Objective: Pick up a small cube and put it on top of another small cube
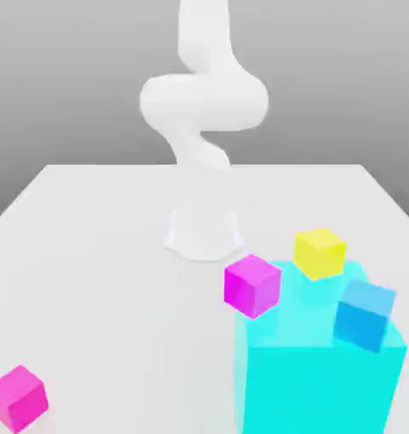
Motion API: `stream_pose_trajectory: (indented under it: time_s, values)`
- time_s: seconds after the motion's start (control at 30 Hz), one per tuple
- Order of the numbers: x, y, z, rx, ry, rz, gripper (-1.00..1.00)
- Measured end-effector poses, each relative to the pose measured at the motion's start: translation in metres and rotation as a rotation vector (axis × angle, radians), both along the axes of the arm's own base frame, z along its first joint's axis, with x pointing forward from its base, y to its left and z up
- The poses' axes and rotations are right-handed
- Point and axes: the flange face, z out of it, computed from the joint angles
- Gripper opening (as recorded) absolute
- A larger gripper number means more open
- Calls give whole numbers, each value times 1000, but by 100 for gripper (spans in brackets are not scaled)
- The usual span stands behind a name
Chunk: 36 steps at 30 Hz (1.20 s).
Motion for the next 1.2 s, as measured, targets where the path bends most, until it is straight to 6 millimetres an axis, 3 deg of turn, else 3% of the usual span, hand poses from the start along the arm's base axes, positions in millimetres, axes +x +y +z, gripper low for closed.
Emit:
stream_pose_trajectory:
  time_s: [0.23, 0.5, 0.73, 0.93, 1.1, 1.13, 1.2]
  values:
    - [75, -57, -101, 86, 181, -103, 0]
    - [118, -126, -234, 161, 377, -248, 0]
    - [115, -191, -357, 202, 543, -403, 0]
    - [86, -235, -461, 211, 685, -529, 0]
    - [78, -244, -535, 209, 714, -555, 0]
    - [78, -244, -543, 210, 714, -556, -100]
    - [78, -244, -543, 210, 715, -556, -100]
